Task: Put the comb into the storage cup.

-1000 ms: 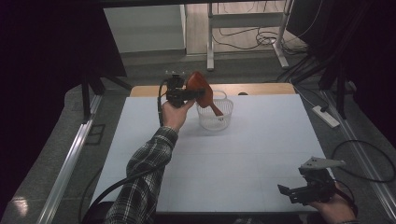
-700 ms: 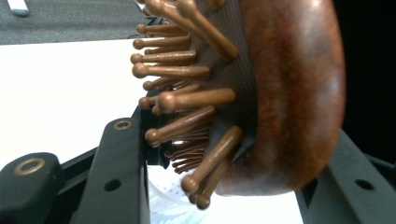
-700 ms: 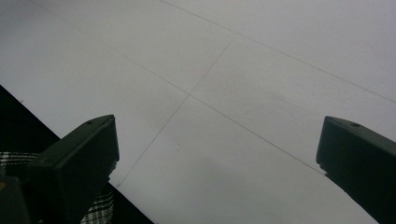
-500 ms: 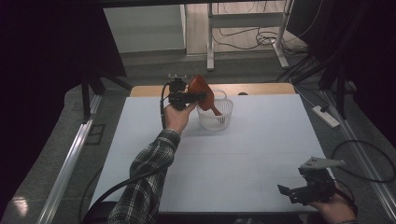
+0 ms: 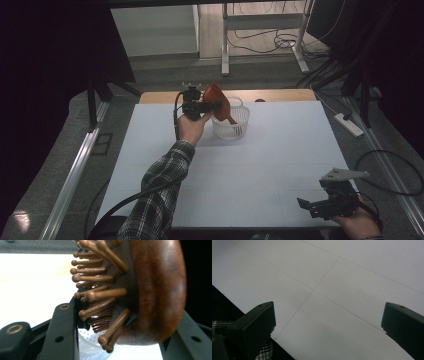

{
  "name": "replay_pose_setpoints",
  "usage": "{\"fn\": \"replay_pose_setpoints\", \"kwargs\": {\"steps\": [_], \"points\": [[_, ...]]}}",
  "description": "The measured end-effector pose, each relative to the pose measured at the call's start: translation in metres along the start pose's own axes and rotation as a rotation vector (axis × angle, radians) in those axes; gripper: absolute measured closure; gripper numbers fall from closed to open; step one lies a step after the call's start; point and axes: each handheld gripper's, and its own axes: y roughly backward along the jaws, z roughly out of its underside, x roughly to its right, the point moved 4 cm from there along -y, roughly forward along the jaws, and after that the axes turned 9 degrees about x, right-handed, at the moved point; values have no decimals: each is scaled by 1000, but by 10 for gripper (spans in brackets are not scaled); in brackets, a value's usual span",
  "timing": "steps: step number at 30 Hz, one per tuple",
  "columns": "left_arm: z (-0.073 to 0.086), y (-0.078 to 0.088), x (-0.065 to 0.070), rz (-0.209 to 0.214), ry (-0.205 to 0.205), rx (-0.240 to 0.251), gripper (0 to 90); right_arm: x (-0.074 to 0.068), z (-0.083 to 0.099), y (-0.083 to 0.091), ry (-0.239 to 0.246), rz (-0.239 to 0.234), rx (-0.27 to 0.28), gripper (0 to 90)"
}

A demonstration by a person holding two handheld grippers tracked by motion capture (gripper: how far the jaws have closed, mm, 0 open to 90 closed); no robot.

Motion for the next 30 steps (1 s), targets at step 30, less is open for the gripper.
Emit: {"fn": "replay_pose_setpoints", "kwargs": {"steps": [30], "points": [[16,0,-18,-29,55,-1,435,-1,0,-2,9,-1,-16,0]]}}
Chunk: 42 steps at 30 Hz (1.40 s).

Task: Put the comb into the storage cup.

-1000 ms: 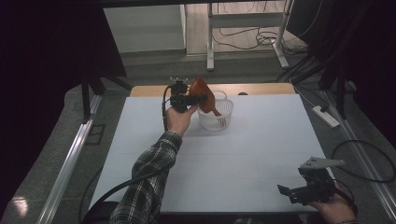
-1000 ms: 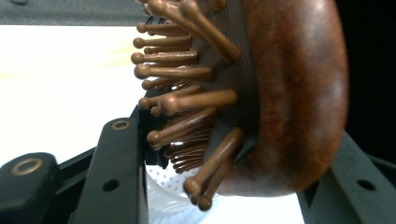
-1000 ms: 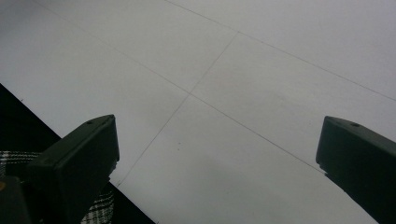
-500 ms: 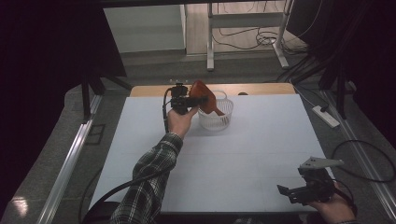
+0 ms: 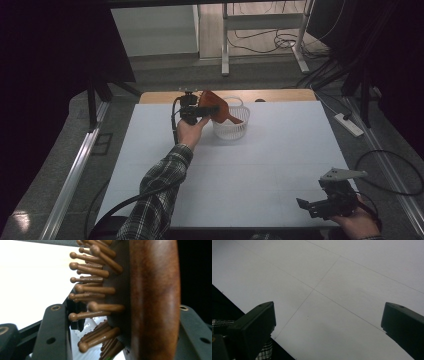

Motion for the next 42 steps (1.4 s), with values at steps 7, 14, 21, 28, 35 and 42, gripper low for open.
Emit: {"fn": "replay_pose_setpoints", "kwargs": {"steps": [7,14,21,28,35,42], "points": [[1,-2,-1,-35,-44,-17,392,0,0,0,2,1,-2,0],[1,-3,0,-45,-71,-23,321,0,0,0,2,-1,-3,0],[1,-5,2,-70,-103,-23,237,0,0,0,-1,-1,-4,0],[-2,-4,4,-92,-151,-18,176,0,0,0,-3,2,1,0],[-2,-1,5,-96,-180,-16,128,0,0,0,-1,1,1,0],[-1,4,3,-85,-192,-18,106,0,0,0,-1,-2,-1,0]]}}
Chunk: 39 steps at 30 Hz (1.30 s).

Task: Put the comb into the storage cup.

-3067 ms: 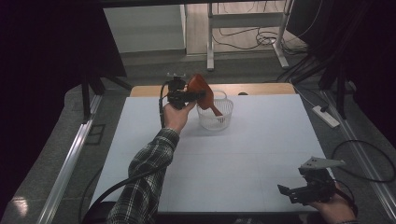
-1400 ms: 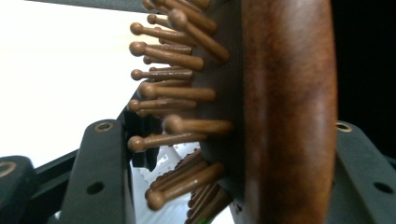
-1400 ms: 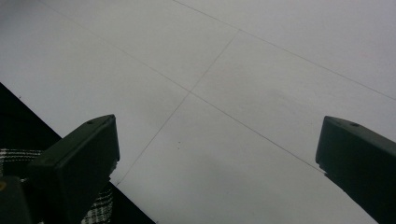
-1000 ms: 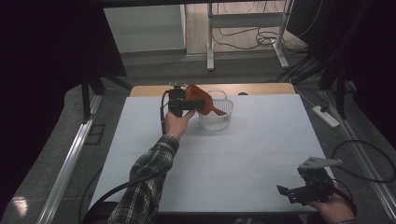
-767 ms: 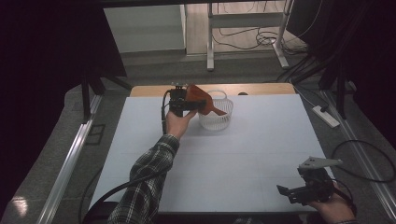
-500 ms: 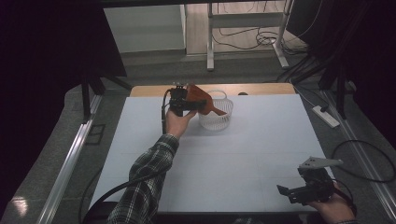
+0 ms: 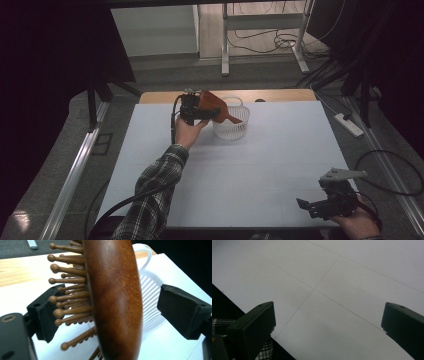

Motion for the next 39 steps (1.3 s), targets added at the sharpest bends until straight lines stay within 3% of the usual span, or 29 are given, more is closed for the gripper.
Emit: {"fn": "replay_pose_setpoints", "kwargs": {"steps": [16,27,39], "points": [[-4,13,-3,32,-18,4,67,0,0,0,2,1,4,0],[-6,18,0,7,-83,-19,58,0,0,0,1,3,3,0],[-7,25,-3,-9,-123,-31,38,-1,0,0,3,5,-1,0]]}}
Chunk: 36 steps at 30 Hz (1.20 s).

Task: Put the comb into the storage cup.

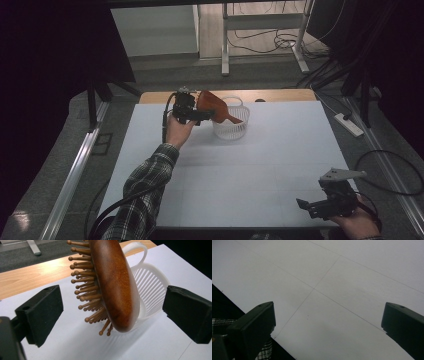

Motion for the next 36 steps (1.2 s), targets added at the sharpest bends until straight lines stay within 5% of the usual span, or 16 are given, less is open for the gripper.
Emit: {"fn": "replay_pose_setpoints", "kwargs": {"steps": [18,36], "points": [[-1,11,6,-41,-125,-15,11,0,0,1,-1,6,7,0],[1,26,9,-12,-133,-7,7,2,-1,3,-6,30,29,0]]}}
